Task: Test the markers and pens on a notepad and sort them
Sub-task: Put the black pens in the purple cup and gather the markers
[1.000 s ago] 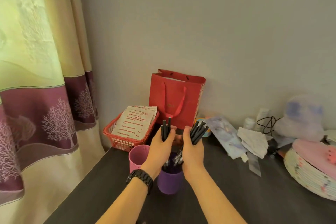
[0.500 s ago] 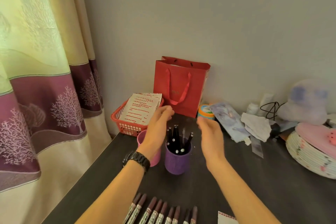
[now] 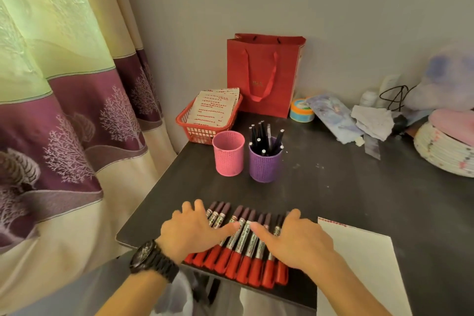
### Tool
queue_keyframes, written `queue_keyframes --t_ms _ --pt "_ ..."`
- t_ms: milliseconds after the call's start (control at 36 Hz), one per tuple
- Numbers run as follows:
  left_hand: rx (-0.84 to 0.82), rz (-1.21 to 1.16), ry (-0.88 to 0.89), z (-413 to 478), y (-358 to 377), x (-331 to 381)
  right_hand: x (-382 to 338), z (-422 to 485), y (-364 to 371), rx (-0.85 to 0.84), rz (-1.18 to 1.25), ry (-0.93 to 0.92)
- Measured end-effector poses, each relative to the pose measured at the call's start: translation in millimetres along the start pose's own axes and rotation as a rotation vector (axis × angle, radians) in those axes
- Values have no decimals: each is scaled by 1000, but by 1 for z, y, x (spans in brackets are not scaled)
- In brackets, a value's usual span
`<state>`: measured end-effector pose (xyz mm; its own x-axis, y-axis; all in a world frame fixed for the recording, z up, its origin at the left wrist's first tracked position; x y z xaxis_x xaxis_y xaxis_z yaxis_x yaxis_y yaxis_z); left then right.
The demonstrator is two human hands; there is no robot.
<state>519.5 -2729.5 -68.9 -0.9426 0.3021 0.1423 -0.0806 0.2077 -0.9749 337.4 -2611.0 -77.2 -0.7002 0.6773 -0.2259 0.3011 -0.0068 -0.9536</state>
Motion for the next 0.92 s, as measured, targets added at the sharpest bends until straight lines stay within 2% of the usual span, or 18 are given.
queue_keyframes --t_ms 167,417,556,667,722,806,917 --pt "71 54 18 -12 4 24 -27 5 10 -15 9 52" --pt "59 142 106 -22 -13 45 -59 4 8 -47 70 85" --pt "-39 -16 146 -4 -12 38 -58 11 5 -76 62 81" --pt "-57 -125 137 10 -12 26 -49 14 -4 -97 130 31" --pt "-80 -332 86 21 -12 16 -39 16 -10 -169 367 44" --pt "-141 -949 -65 37 -18 1 -31 18 -17 -340 988 135" --pt "-44 -1612 -148 58 -40 -9 -37 23 -33 -236 1500 207"
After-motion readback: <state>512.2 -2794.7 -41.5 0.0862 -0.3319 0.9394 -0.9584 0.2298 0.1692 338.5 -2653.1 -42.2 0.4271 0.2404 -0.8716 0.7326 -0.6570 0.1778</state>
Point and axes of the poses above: each hand's wrist, its own z-axis towards the middle knuckle, its own y-axis out of the palm, x = y × z, the point moved 1 cm from there along z, towards the middle knuckle, and after that the axes turned 9 degrees about x, right-handed, at the moved point
